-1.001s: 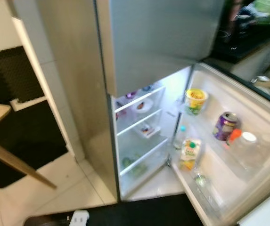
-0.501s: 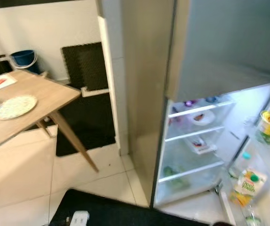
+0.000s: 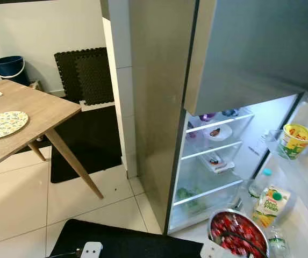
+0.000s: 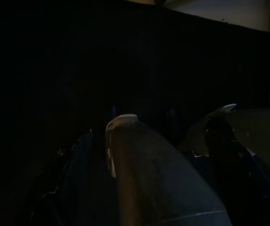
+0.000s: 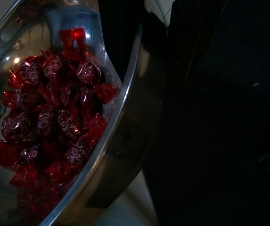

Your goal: Restocking fridge

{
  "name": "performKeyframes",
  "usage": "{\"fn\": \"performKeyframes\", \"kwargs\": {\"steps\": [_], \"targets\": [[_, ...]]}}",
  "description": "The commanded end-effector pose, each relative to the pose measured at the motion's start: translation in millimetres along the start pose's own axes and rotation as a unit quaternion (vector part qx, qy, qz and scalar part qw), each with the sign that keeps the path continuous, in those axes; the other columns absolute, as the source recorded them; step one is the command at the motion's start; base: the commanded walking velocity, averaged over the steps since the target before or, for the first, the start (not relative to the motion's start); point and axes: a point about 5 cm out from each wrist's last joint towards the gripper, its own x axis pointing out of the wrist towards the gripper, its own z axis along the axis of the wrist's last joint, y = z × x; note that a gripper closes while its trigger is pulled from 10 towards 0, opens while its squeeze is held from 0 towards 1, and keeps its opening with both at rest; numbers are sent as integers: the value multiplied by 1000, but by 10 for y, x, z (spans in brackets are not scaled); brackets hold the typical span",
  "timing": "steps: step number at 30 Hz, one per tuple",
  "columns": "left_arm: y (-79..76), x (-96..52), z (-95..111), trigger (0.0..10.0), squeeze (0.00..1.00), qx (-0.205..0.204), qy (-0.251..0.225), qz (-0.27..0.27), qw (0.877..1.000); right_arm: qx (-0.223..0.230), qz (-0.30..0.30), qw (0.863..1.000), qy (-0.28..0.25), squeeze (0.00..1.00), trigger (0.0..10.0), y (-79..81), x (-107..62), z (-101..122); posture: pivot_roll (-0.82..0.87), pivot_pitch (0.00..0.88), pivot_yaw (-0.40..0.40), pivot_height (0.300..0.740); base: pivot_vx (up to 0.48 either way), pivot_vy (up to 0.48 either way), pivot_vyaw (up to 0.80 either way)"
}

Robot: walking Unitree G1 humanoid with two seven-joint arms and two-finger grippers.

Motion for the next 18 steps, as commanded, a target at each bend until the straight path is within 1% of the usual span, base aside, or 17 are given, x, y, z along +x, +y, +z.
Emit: {"fn": "performKeyframes", "kwargs": {"steps": [1, 2, 3, 6, 7, 8, 9, 10, 12, 13, 18], "targets": [[1, -6, -40, 10000, 0, 5, 11, 2, 1000, -18, -18, 999, -26, 0, 10000, -151, 8, 103, -65, 4, 0, 740, 0, 0, 0], [1, -6, -40, 10000, 0, 5, 11, 2, 1000, -18, -18, 999, -26, 0, 10000, -151, 8, 103, -65, 4, 0, 740, 0, 0, 0], [0, -9, -56, 10000, 0, 5, 12, 2, 1000, -36, -27, 998, -36, 0, 10000, -271, 10, 162, -64, 2, -2, 740, 0, 0, 0], [1, -14, -78, 10000, 0, 5, 16, 4, 1000, -58, -36, 997, -33, 0, 10000, -426, 3, 194, -64, 2, -2, 740, 0, 0, 0], [1, -14, -78, 10000, 0, 5, 16, 4, 1000, -58, -36, 997, -33, 0, 10000, -426, 3, 194, -64, 2, -2, 740, 0, 0, 0], [-1, -15, -89, 10000, 0, 5, 18, 4, 1000, -67, -48, 996, -28, 0, 10000, -545, -10, 195, -63, 1, -6, 740, 0, 0, 0], [-1, -15, -89, 10000, 0, 5, 18, 4, 1000, -67, -48, 996, -28, 0, 10000, -545, -10, 195, -63, 1, -6, 740, 0, 0, 0], [-2, -17, -99, 10000, 0, 4, 18, 5, 1000, -68, -59, 996, -22, 0, 10000, -643, -24, 190, -63, 1, -6, 740, 0, 0, 0], [-5, -17, -105, 10000, 0, 3, 19, 5, 1000, -68, -72, 995, -11, 0, 10000, -759, -49, 160, -63, 3, -9, 740, 0, 0, 0], [-5, -17, -105, 10000, 0, 3, 19, 5, 1000, -68, -72, 995, -11, 0, 10000, -759, -49, 160, -63, 3, -9, 740, 0, 0, 0], [-14, -13, -107, 10000, 0, 0, 18, 6, 1000, -42, -96, 995, 7, 0, 10000, -994, -122, 69, -62, 4, -12, 740, 0, 0, 0]]}}
